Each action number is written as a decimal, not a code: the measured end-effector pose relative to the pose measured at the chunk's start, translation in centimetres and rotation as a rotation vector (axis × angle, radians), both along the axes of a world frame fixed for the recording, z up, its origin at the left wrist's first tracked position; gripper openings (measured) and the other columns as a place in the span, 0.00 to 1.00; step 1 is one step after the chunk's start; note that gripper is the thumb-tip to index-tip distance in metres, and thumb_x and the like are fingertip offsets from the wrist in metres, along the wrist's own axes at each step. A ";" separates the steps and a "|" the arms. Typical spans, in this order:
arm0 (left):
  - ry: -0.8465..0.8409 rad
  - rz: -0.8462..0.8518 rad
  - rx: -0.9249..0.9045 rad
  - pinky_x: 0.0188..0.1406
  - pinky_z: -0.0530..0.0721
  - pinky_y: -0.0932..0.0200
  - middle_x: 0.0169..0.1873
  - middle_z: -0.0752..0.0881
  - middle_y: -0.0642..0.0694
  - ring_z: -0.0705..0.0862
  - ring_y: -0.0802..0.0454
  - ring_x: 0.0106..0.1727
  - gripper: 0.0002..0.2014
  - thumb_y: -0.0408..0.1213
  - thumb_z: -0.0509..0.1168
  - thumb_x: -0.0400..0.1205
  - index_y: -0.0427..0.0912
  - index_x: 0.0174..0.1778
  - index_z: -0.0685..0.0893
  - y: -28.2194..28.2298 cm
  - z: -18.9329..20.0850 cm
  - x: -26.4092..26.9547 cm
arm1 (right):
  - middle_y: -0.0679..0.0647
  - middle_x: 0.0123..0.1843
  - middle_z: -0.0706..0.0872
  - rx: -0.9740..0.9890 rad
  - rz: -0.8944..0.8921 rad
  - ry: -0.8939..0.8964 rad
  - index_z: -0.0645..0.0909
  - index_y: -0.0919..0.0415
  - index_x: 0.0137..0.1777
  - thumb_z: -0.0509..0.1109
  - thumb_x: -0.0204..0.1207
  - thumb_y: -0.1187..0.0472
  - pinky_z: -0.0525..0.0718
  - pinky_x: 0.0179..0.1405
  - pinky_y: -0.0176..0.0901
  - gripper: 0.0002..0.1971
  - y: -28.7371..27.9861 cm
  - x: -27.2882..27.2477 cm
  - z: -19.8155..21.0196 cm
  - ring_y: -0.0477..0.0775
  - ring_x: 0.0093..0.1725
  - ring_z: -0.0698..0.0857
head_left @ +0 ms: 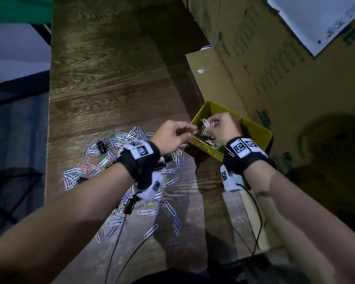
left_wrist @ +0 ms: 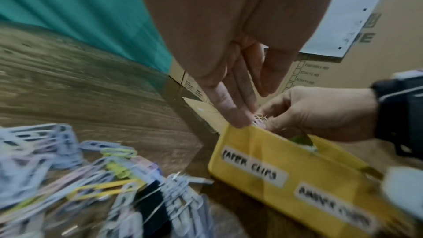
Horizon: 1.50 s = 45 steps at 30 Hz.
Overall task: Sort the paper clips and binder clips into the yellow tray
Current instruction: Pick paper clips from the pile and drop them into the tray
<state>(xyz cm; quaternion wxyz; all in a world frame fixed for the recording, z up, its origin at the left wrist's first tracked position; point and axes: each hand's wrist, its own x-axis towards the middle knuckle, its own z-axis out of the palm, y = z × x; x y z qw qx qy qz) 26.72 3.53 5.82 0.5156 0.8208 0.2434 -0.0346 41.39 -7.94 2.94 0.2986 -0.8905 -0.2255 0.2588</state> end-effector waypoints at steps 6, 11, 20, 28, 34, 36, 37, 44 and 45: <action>0.263 -0.377 0.129 0.53 0.84 0.58 0.47 0.90 0.48 0.87 0.53 0.47 0.10 0.33 0.64 0.80 0.46 0.53 0.87 -1.4 -4.5 -9.4 | 0.57 0.62 0.85 -0.065 0.193 -0.154 0.82 0.55 0.65 0.75 0.74 0.58 0.79 0.67 0.50 0.19 -0.3 -2.1 0.1 0.56 0.61 0.83; 0.178 -0.517 0.405 0.54 0.83 0.52 0.51 0.86 0.47 0.84 0.49 0.52 0.13 0.31 0.59 0.78 0.45 0.54 0.86 -1.2 -6.5 -12.9 | 0.55 0.48 0.88 0.370 0.340 -0.398 0.89 0.58 0.48 0.72 0.74 0.64 0.76 0.54 0.34 0.06 -1.4 -7.3 0.7 0.52 0.49 0.85; 0.268 -0.560 0.735 0.69 0.71 0.39 0.75 0.68 0.45 0.70 0.44 0.72 0.27 0.37 0.61 0.79 0.47 0.76 0.64 -1.5 -7.9 -15.0 | 0.58 0.85 0.51 -0.259 0.891 -0.187 0.53 0.61 0.83 0.67 0.76 0.44 0.46 0.82 0.55 0.41 -5.4 -18.0 -6.1 0.59 0.83 0.46; 0.317 -0.636 0.736 0.67 0.68 0.41 0.72 0.70 0.41 0.71 0.42 0.70 0.29 0.41 0.49 0.76 0.41 0.76 0.64 -6.8 -8.6 -17.4 | 0.63 0.73 0.75 0.006 0.956 -0.251 0.72 0.66 0.73 0.78 0.64 0.56 0.56 0.76 0.52 0.37 -10.4 -21.1 -7.4 0.63 0.74 0.73; 0.191 -0.522 0.622 0.29 0.84 0.55 0.41 0.83 0.48 0.82 0.50 0.36 0.11 0.37 0.65 0.69 0.47 0.47 0.79 -7.0 -8.1 -22.1 | 0.54 0.70 0.70 -0.177 1.090 -0.161 0.66 0.53 0.75 0.74 0.69 0.44 0.66 0.73 0.53 0.36 -12.1 -20.6 -7.5 0.56 0.71 0.67; 0.264 -0.563 0.559 0.25 0.85 0.58 0.42 0.85 0.48 0.86 0.50 0.35 0.14 0.40 0.58 0.69 0.47 0.50 0.79 -7.7 -8.8 -23.4 | 0.54 0.66 0.74 -0.158 1.079 -0.163 0.72 0.54 0.71 0.73 0.71 0.46 0.71 0.70 0.54 0.30 -12.0 -20.5 -7.7 0.57 0.68 0.71; 0.270 -0.554 0.540 0.28 0.86 0.58 0.45 0.85 0.47 0.87 0.49 0.37 0.16 0.40 0.55 0.70 0.47 0.53 0.77 -8.0 -9.3 -23.7 | 0.54 0.64 0.76 -0.129 1.052 -0.152 0.74 0.54 0.68 0.73 0.71 0.47 0.73 0.68 0.55 0.27 -11.8 -20.4 -7.9 0.56 0.66 0.73; 0.248 -0.394 0.493 0.48 0.81 0.53 0.56 0.71 0.45 0.74 0.50 0.50 0.17 0.41 0.63 0.76 0.46 0.60 0.71 -6.3 -9.2 -20.3 | 0.51 0.67 0.70 -0.067 0.739 -0.129 0.70 0.48 0.73 0.79 0.65 0.46 0.74 0.66 0.48 0.36 -9.2 -20.3 -7.3 0.53 0.68 0.71; 0.272 -0.403 0.501 0.47 0.81 0.55 0.58 0.70 0.45 0.74 0.52 0.51 0.22 0.45 0.65 0.76 0.47 0.64 0.69 -6.1 -9.1 -20.0 | 0.51 0.70 0.68 -0.098 0.716 -0.128 0.65 0.47 0.76 0.79 0.64 0.44 0.73 0.68 0.48 0.41 -9.0 -20.4 -7.1 0.53 0.70 0.69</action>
